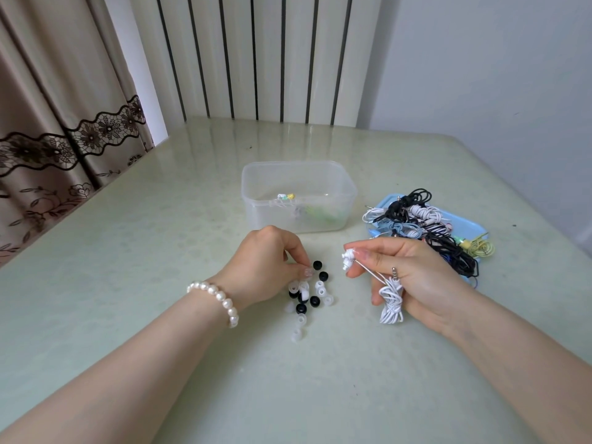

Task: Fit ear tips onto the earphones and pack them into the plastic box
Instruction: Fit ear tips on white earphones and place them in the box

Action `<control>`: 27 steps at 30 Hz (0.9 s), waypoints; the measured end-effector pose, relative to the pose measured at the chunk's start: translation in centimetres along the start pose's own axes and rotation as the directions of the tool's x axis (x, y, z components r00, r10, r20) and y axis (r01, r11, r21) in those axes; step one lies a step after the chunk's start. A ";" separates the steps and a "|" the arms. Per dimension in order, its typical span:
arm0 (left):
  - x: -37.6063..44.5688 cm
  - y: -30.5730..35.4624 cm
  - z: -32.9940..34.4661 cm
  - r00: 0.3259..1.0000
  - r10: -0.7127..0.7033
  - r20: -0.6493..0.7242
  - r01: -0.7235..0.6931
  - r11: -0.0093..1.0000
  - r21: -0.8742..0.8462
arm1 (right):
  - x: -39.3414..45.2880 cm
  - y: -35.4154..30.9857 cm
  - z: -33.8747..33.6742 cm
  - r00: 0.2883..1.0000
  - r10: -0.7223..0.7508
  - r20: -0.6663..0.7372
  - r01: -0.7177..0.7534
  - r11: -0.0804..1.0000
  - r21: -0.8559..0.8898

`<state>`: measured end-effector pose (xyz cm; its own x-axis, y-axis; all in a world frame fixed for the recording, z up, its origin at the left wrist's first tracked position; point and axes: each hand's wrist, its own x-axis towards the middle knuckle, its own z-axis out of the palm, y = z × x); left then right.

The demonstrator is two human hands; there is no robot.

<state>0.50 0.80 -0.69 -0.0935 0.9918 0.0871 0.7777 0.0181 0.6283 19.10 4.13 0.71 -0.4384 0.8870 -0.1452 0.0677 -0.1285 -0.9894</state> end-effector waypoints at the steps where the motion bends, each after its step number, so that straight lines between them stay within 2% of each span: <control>1: 0.0 0.0 -0.1 1.000 0.003 0.005 -0.003 1.000 0.000 | 0.0 0.0 0.0 1.000 0.000 0.001 0.000 1.000 0.001; 7: 0.0 0.1 -0.1 0.999 0.038 -0.038 -0.039 0.998 -0.039 | 0.0 0.1 -0.1 1.000 0.002 0.006 -0.002 1.000 0.007; 8: 0.1 0.1 -0.2 0.998 0.015 -0.056 -0.020 0.995 -0.096 | 0.0 0.1 -0.1 1.000 0.004 0.003 -0.004 1.000 0.006; 10: 0.1 0.3 -0.4 0.995 -0.068 -0.078 0.040 0.948 -0.316 | 0.0 0.1 -0.1 1.000 0.006 -0.002 -0.006 1.000 0.002; 13: -0.3 1.1 -0.9 0.991 -0.135 -0.002 0.097 0.720 -0.687 | -0.1 -0.1 -0.1 1.000 -0.010 -0.009 0.010 1.000 0.025; 16: -0.9 2.3 -0.7 0.978 -0.126 0.168 0.206 0.424 -0.882 | -0.3 -0.4 0.0 0.998 -0.065 -0.004 0.065 0.996 0.064; 18: -1.2 2.8 -0.5 0.960 -0.094 0.263 0.280 0.315 -0.907 | -0.4 -0.6 0.0 0.993 -0.116 0.001 0.115 0.991 0.067; 21: -1.6 3.2 -0.2 0.943 -0.059 0.328 0.333 0.242 -0.912 | -0.7 -0.8 0.0 0.987 -0.161 0.017 0.161 0.987 0.018; 27: -1.8 3.3 -0.1 0.940 -0.106 0.323 0.340 0.260 -0.904 | -1.0 -0.9 0.4 0.980 -0.193 0.049 0.194 0.980 -0.034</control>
<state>3.21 -0.89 1.33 0.0307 0.9716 -0.2347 -0.3917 0.2277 0.8915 19.16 3.20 1.78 -0.4863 0.8725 0.0481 0.0118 0.0616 -0.9980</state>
